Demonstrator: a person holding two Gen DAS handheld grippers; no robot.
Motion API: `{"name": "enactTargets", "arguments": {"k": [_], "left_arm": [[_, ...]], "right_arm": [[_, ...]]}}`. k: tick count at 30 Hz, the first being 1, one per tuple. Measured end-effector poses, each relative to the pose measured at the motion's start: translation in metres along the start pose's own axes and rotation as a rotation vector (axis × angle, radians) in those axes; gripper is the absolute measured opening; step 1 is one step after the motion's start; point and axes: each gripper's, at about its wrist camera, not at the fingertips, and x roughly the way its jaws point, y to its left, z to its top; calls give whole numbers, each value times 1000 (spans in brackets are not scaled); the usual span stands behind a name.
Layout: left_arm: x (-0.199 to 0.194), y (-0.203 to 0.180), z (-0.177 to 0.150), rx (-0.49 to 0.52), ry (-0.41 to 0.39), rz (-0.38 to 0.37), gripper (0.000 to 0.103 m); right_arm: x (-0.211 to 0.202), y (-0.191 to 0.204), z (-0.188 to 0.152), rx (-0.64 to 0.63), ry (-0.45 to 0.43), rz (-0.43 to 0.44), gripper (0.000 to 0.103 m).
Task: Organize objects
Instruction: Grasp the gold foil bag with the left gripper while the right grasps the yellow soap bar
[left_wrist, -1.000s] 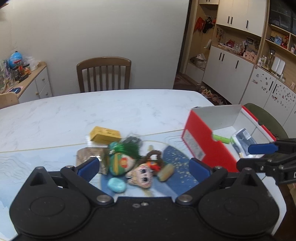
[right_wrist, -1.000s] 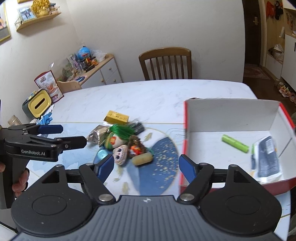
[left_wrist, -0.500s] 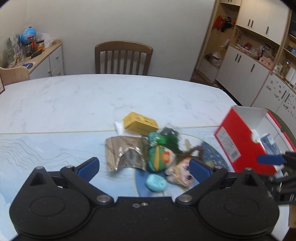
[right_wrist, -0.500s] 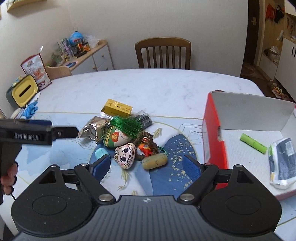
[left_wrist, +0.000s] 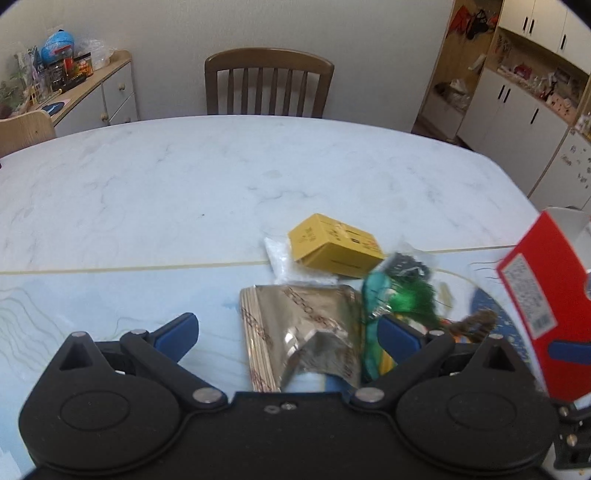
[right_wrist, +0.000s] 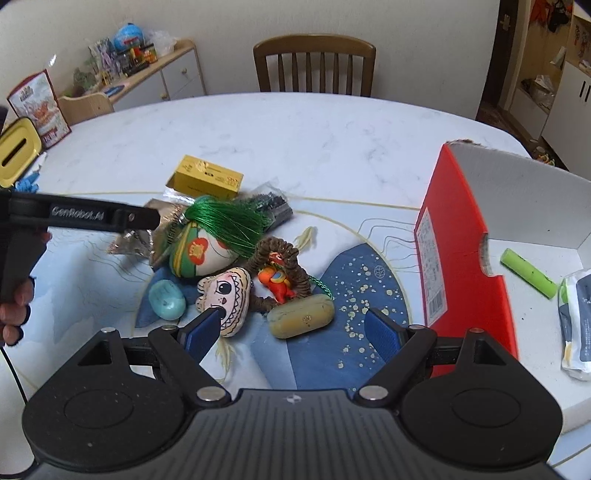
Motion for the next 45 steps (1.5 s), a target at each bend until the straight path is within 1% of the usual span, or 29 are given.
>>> {"name": "enactTargets", "arguments": {"k": [6,9,12,15,17,19,21,24,26,27,29,33,34,35,36,41,45], "left_arm": [[20,0,6,7,27,16,103],[25,-1,6,16,38,18,102],[30,1,4,12,48,15,102],[34,3,0,14,55,-1,102],[35,5,-2,11,58,-11,102],[37,9,-4,-1,61,-24,102],[37,11,-5,-7,61,-33,101],[36,12,-8,-20,60,-59,95],[35,13,-10,-34,65,-85,86],[34,14,-11,-41,66,-97,84],[33,15,-12,-54,63,-111,76],[30,16,-15,-50,61,-117,71],[30,16,-14,-52,64,-124,67],[32,17,-13,-57,69,-135,60],[32,16,-12,-61,69,-142,58],[26,16,-13,-68,79,-137,49],[13,21,-15,-92,82,-149,49]], "right_arm": [[17,3,2,-24,26,-54,85],[22,0,6,4,26,-70,85],[26,-4,10,24,27,-46,81],[31,-3,10,-17,38,-29,75],[34,-5,8,-39,47,-9,73],[36,-8,6,-58,61,17,66],[37,-9,5,-77,69,32,65],[38,-7,2,-104,67,48,62],[40,-6,2,-120,69,52,59],[42,-6,2,-124,71,53,56],[43,-6,2,-131,71,48,54],[44,-7,3,-129,72,49,52],[45,-8,3,-130,72,48,52],[44,-7,3,-131,70,46,51],[44,-7,2,-130,70,45,51],[38,-6,1,-114,56,42,51],[24,-9,0,-73,42,57,51]]}}
